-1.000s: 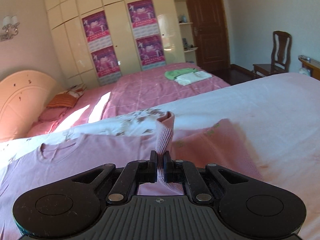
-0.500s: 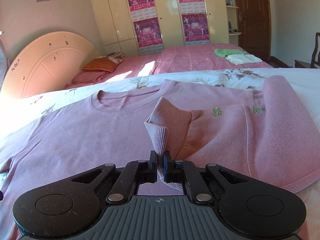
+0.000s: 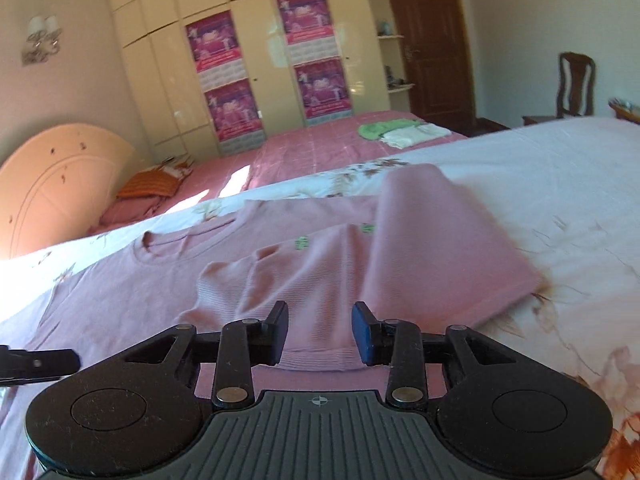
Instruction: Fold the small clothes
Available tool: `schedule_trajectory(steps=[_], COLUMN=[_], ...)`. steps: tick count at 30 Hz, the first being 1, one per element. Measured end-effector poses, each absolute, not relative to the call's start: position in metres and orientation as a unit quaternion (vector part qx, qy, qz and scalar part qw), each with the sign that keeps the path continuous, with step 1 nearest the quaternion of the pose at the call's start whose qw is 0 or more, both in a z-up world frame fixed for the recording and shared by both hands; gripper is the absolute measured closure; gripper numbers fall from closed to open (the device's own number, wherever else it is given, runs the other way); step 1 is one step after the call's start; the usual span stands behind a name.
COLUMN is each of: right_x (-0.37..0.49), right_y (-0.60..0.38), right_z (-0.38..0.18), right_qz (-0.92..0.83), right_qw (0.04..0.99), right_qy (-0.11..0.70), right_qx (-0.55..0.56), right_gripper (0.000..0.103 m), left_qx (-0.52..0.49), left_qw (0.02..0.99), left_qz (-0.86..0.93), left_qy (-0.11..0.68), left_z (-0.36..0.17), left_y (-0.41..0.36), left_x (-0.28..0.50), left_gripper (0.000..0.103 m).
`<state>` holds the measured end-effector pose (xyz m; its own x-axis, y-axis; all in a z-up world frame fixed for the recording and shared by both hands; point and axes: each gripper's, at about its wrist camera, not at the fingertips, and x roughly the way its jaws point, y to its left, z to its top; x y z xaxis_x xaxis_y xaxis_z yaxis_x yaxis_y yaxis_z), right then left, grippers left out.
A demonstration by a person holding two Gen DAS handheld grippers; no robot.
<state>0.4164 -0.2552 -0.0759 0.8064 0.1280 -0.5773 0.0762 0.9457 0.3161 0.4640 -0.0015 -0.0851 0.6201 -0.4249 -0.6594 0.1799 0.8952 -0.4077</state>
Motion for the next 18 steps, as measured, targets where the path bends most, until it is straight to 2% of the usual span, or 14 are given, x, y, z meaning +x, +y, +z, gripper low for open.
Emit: schedule_trajectory(steps=[2,4,8,9,10,11,18], right_x=[0.409,0.405,0.395,0.393,0.392,0.391,0.396], right_y=[-0.279,-0.298,-0.328,-0.334,-0.34,-0.346,-0.361], right_z=[-0.074,-0.074,-0.077,-0.078,-0.078,-0.079,-0.08], right_qz=[-0.011,-0.027,-0.048,-0.05,-0.054,-0.057,-0.053], right_qw=[0.93,0.924,0.915,0.912,0.909,0.906,0.891], right_qy=[0.312,0.313,0.313,0.313,0.313,0.314,0.31], right_qx=[0.193,0.218,0.252,0.261,0.269,0.278,0.327], right_gripper=[0.067,0.067,0.067,0.067,0.067,0.067,0.067], left_qx=[-0.161,-0.168,-0.164,-0.161,-0.159,-0.163,-0.178], left_qw=[0.878,0.869,0.871,0.872,0.872,0.865,0.903], left_qz=[-0.188,-0.198,-0.179,-0.177,-0.178,-0.184,-0.173], left_qy=[0.41,0.422,0.427,0.426,0.427,0.437,0.35], left_z=[-0.093,-0.102,-0.113,-0.113,-0.113,-0.114,-0.069], left_y=[-0.024,-0.043,-0.063,-0.067,-0.069,-0.069,-0.034], left_x=[0.483,0.497,0.517,0.521,0.525,0.531,0.515], left_gripper=[0.04,0.048,0.049,0.054,0.081,0.099,0.097])
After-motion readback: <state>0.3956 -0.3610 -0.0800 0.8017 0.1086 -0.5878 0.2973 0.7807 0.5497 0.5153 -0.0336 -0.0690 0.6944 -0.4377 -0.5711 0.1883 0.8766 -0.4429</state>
